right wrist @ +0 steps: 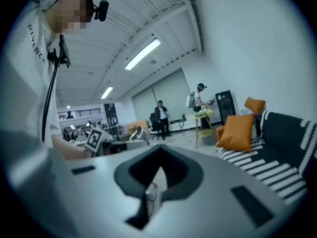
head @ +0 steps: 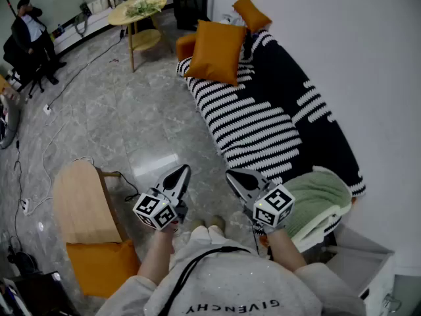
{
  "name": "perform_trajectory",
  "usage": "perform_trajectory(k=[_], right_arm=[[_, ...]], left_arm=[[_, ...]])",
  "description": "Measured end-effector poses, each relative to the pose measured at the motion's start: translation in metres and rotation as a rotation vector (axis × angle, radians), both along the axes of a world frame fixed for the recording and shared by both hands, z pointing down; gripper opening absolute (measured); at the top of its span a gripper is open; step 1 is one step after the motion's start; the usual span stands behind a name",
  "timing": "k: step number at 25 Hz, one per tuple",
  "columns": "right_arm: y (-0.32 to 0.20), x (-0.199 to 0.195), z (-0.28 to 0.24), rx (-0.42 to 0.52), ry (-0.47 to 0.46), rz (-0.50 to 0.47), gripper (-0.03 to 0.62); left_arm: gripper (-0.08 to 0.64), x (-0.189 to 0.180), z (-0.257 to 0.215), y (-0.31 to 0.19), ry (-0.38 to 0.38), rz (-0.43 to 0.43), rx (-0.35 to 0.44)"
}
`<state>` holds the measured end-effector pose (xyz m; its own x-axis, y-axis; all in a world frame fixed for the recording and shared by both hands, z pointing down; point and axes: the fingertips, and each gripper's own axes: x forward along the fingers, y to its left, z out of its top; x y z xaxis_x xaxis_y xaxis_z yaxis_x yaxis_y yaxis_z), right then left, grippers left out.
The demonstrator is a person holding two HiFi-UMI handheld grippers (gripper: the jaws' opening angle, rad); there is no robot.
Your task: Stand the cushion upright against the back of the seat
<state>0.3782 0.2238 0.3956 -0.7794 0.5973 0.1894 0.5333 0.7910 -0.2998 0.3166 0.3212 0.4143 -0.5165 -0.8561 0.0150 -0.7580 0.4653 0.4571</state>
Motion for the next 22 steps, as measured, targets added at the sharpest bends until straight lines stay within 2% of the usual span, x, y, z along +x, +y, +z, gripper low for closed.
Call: perform_trajectory(k=[8, 22], right_arm=[[-0.011, -0.008, -0.003, -0.009, -0.018, 0.011, 0.017], [-0.025, -0.016, 0.003, -0.045, -0.027, -0.002, 0.017]], left_arm=[[0.023, -0.006, -0.001, -0.01, -0.011, 0.001, -0.008], [0.023, -0.013, 0.006, -0.018, -0.011, -0.047, -0.007]])
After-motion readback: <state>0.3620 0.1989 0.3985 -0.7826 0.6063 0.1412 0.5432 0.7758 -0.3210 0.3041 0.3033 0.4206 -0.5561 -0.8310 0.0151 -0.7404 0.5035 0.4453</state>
